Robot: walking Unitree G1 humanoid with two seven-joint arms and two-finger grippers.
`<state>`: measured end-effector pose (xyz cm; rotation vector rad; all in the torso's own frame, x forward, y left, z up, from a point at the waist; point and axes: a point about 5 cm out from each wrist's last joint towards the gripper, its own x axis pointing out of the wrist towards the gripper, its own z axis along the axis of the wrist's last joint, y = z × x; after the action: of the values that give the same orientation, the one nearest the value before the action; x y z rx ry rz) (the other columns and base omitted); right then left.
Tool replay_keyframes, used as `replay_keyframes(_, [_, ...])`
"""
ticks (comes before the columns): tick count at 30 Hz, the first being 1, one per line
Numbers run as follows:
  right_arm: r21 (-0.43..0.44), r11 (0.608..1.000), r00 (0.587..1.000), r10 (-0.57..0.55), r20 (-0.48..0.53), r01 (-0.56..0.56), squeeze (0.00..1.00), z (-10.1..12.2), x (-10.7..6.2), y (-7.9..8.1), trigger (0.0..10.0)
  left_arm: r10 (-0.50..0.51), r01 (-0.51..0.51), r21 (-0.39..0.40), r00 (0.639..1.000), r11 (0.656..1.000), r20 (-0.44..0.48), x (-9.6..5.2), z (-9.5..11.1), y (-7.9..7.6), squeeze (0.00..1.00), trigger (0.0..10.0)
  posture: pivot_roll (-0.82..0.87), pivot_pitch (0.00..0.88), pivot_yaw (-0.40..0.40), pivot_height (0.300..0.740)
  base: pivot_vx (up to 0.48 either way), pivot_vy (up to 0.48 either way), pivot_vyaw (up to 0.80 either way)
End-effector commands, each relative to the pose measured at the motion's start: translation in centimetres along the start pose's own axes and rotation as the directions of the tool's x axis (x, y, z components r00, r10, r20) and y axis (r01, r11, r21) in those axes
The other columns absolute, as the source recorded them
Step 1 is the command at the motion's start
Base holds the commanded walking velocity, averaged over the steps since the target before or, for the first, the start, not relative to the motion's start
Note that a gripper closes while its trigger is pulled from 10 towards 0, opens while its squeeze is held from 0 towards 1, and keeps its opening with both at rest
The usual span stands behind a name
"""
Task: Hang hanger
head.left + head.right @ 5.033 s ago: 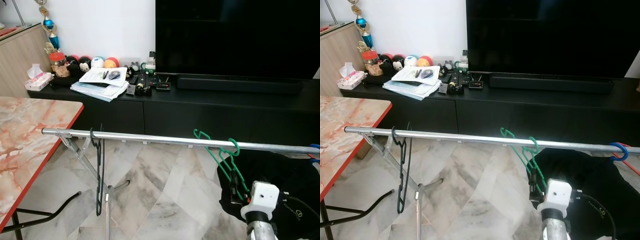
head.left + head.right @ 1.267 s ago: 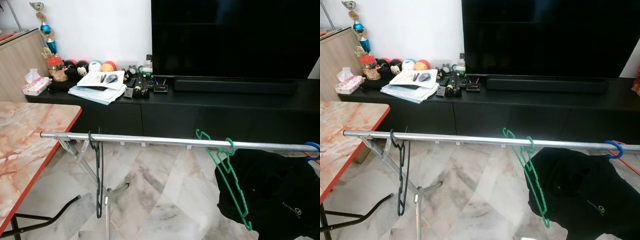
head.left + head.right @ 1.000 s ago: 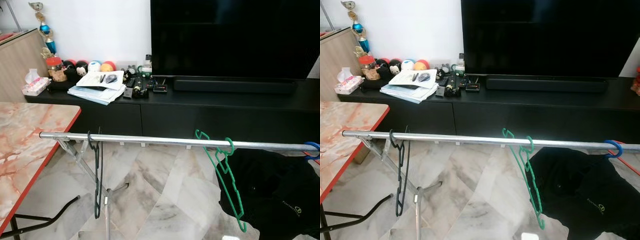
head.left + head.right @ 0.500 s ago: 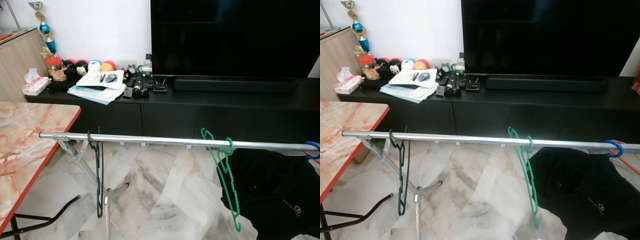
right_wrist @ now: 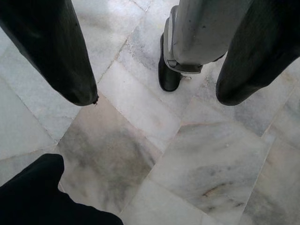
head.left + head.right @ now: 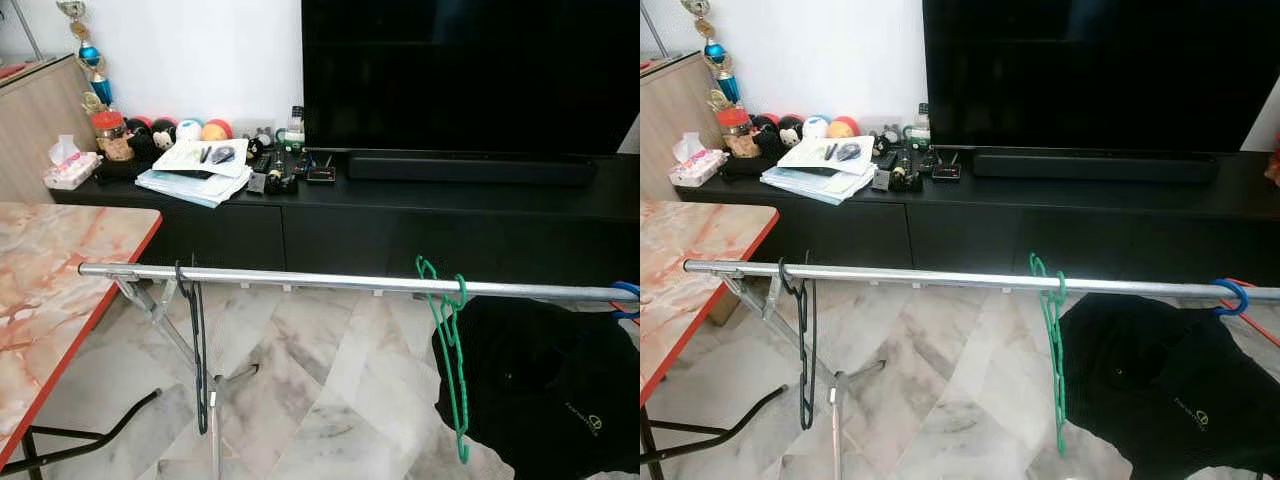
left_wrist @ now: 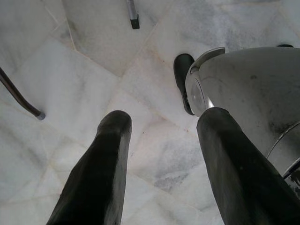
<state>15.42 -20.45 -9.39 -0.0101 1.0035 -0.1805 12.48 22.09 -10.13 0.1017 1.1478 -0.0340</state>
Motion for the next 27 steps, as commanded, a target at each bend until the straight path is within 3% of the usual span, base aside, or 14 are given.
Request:
replay_keyframes(1, [-0.007, 1.000, 1.000, 0.002, -0.009, -0.002, 0.00, -0.2, 0.0, 0.2, 10.0, 0.006, -0.006, -0.020, 1.000, 1.000, -0.010, -0.1, -0.3, 0.2, 0.00, 10.0, 0.06, 0.030, 0.035, 0.740, 0.000, 0.000, 0.00])
replay_keyframes(6, [-0.007, 1.000, 1.000, -0.001, -0.006, 0.001, 0.00, -0.1, 0.0, -0.1, 10.0, 0.005, -0.005, -0.020, 1.000, 1.000, -0.010, -0.1, -0.3, 0.2, 0.00, 10.0, 0.06, 0.031, 0.036, 0.740, 0.000, 0.000, 0.00])
replay_keyframes(12, [-0.007, 1.000, 1.000, -0.016, 0.000, 0.016, 0.00, 0.2, 0.0, -1.8, 10.0, 0.005, -0.006, -0.022, 1.000, 1.000, -0.009, -0.1, -0.3, 0.2, 0.00, 10.0, 0.06, 0.030, 0.036, 0.740, 0.000, 0.000, 0.00])
replay_keyframes(17, [-0.007, 1.000, 1.000, -0.016, 0.000, 0.016, 0.00, 0.1, -0.1, -2.0, 10.0, 0.004, -0.005, -0.026, 1.000, 1.000, -0.010, -0.1, -0.3, 0.2, 0.00, 10.0, 0.06, 0.030, 0.036, 0.740, 0.000, 0.000, 0.00])
replay_keyframes(22, [-0.011, 1.000, 1.000, -0.011, -0.001, 0.011, 0.00, -0.3, -0.1, -1.5, 10.0, 0.004, -0.005, -0.030, 1.000, 1.000, -0.010, -0.1, -0.3, 0.2, 0.00, 10.0, 0.06, 0.031, 0.034, 0.740, 0.000, 0.000, 0.00])
replay_keyframes(25, [-0.016, 1.000, 1.000, 0.005, -0.003, -0.005, 0.00, -0.5, -0.1, 0.4, 10.0, 0.004, -0.004, -0.031, 1.000, 1.000, -0.010, -0.1, -0.4, 0.1, 0.00, 10.0, 0.06, 0.031, 0.033, 0.740, 0.000, 0.000, 0.00])
replay_keyframes(27, [-0.016, 1.000, 1.000, 0.007, -0.003, -0.008, 0.00, -0.5, -0.1, 0.7, 10.0, 0.004, -0.004, -0.031, 1.000, 0.999, -0.010, -0.1, -0.4, 0.1, 0.00, 10.0, 0.06, 0.031, 0.033, 0.740, 0.000, 0.000, 0.00])
